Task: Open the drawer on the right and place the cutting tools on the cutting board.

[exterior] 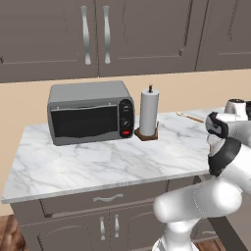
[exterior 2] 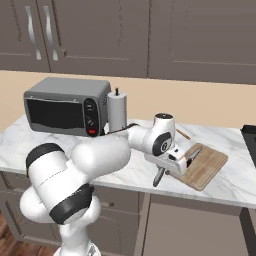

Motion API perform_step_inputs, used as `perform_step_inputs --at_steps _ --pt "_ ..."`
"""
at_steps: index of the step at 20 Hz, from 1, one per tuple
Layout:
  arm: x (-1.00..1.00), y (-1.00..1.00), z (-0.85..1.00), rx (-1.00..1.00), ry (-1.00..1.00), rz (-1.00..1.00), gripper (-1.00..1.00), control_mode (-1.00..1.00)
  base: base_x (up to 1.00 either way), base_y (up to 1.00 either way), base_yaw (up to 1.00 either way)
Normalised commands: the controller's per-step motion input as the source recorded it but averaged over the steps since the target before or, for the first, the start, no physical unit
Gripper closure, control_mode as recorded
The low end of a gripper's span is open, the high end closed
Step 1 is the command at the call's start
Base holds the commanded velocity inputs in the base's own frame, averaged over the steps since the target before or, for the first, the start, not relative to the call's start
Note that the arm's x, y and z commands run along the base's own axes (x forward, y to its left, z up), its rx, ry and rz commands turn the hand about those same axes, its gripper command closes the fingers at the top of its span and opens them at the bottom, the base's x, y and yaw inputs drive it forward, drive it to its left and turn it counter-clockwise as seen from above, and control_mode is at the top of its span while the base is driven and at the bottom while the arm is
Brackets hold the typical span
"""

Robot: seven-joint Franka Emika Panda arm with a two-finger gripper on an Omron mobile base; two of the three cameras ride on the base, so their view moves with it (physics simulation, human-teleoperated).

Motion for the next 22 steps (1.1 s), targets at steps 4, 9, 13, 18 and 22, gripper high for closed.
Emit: perform_step_inputs --at_steps 4,9,13,18,22 --pt "0.93 -0.37 0.0 0.0 0.0 -0.2 1.0 -1.0 0.0 0.0 0.0" --pt "0.53 -0.67 0.0 0.0 0.0 -0.18 1.0 -1.0 0.0 0.0 0.0" --pt "0.27 -0.76 0.0 0.0 0.0 -0.13 1.0 -1.0 0.0 0.0 0.0" --pt "0.13 -0.51 -0.03 0.03 -0.01 -0.04 1.0 -1.0 0.0 0.0 0.0" --pt "0.0 -0.1 -0.14 0.12 -0.05 0.0 1.0 -1.0 0.0 0.0 0.0"
